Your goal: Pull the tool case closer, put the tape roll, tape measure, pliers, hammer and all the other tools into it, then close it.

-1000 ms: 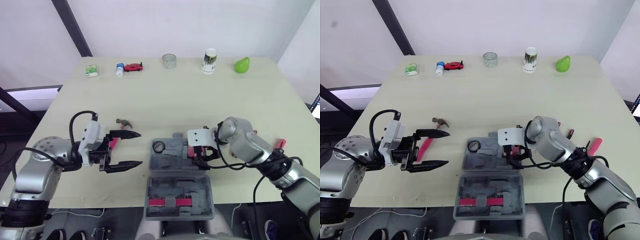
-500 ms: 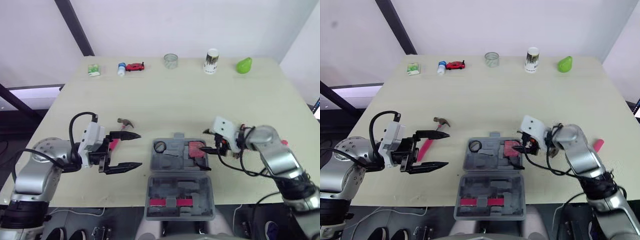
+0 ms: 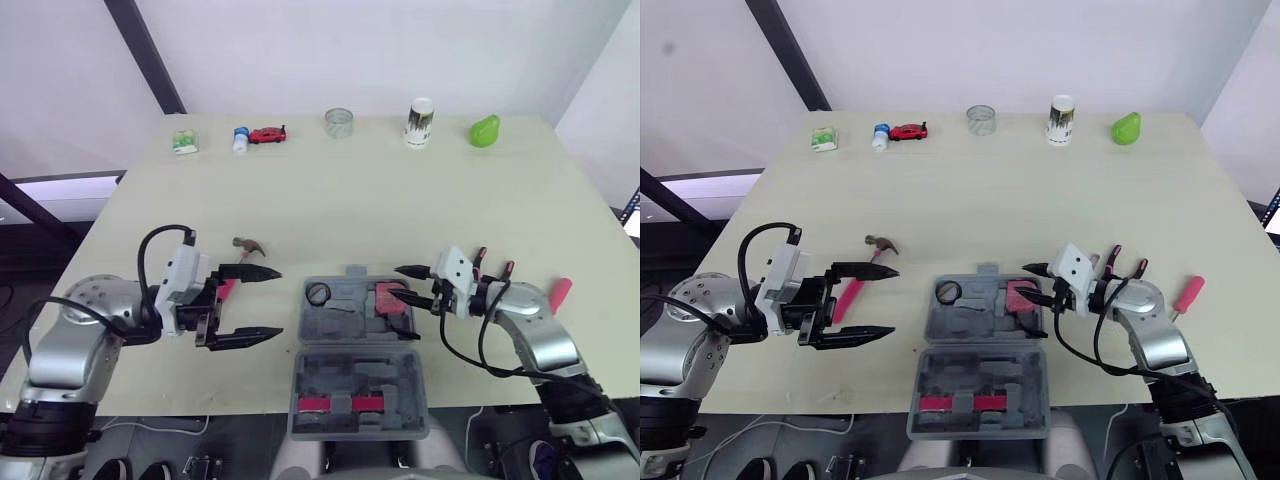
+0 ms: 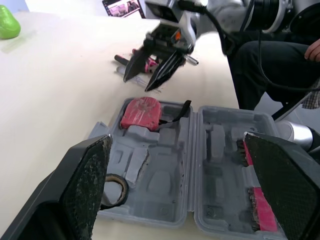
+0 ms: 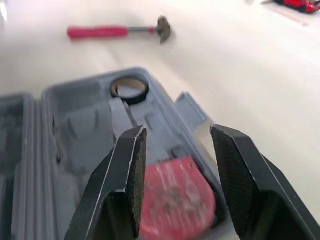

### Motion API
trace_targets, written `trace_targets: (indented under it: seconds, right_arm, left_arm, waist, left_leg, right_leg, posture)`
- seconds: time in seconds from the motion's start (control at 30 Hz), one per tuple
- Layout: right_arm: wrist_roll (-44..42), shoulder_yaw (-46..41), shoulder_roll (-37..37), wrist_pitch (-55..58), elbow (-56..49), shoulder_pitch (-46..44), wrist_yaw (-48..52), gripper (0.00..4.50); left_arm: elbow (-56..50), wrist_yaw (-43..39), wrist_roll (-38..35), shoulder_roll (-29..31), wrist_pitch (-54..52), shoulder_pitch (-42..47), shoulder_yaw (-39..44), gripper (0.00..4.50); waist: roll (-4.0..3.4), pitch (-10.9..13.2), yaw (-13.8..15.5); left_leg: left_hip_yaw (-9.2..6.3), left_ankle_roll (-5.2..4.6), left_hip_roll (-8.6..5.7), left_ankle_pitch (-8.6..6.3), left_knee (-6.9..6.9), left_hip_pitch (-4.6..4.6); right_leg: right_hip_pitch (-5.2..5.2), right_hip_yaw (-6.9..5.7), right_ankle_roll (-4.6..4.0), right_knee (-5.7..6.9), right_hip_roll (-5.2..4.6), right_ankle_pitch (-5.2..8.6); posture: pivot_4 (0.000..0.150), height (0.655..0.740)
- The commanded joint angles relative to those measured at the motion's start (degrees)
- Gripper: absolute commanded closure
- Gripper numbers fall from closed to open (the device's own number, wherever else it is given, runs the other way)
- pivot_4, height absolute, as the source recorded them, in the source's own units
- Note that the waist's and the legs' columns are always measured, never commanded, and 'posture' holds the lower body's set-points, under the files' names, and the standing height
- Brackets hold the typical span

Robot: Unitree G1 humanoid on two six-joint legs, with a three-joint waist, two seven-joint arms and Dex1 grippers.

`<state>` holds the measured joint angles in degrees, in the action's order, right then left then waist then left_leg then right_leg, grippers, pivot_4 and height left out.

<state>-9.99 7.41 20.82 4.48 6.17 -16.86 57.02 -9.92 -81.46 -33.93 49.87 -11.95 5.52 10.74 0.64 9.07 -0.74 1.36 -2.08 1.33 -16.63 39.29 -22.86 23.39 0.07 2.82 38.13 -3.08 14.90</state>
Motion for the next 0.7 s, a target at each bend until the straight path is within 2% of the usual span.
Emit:
trace_targets:
  seconds: [0.03, 0.2, 0.4, 0.57, 0.7]
  right_arm:
    - [-2.46, -1.69, -1.42, -6.46, 6.38, -1.12, 1.32, 2.36]
    - [-2.43, -0.75, -2.5, -13.56, 14.81, -1.74, 4.93, 2.36]
    - [0.94, 0.55, -3.52, -18.01, 25.02, -3.61, 4.2, 2.36]
    - [4.92, 3.45, -2.82, -17.22, 29.85, -4.87, 3.67, 2.36]
    - [8.16, 6.53, -1.98, -13.41, 32.51, -5.46, 3.84, 2.36]
  left_arm:
    - [-0.42, -0.45, -1.07, 0.46, 0.58, 0.25, 1.64, 0.0]
    - [-0.43, -0.37, -1.1, 0.68, 0.56, 0.03, 2.14, 0.0]
    - [0.06, 0.03, -0.33, 0.54, 0.98, 0.21, 2.16, 0.0]
    - [0.62, 0.02, -0.03, 0.6, 1.29, 0.25, 1.98, 0.0]
    - [1.39, -0.1, 0.24, 0.56, 1.71, 0.68, 1.68, 0.0]
  waist:
    - [0.0, 0.0, -0.03]
    - [0.0, 0.0, -0.08]
    - [0.0, 0.0, -0.22]
    - [0.11, -0.08, -0.38]
    - [0.21, -0.15, -0.47]
  left_leg:
    - [0.0, 0.0, 0.0, 0.0, 0.0, 0.0]
    - [0.0, 0.18, 0.01, 0.11, 0.0, 0.0]
    - [0.02, 0.2, 0.02, 0.12, 0.0, 0.07]
    - [0.06, 0.22, 0.03, 0.13, 0.0, 0.14]
    - [0.07, 0.05, 0.06, 0.03, -0.04, 0.62]
  right_leg:
    - [0.0, 0.0, 0.0, 0.0, 0.0, 0.0]
    - [0.0, 0.0, 0.0, 0.01, 0.01, 0.0]
    - [0.0, 0.05, 0.0, 0.05, 0.03, 0.0]
    - [-0.02, 0.09, -0.01, 0.08, 0.03, 0.0]
    - [-0.42, 0.1, -0.02, 0.12, 0.04, 0.01]
  posture:
    - [0.15, 0.74]
    - [0.15, 0.74]
    - [0.15, 0.74]
    - [0.15, 0.74]
    - [0.15, 0.74]
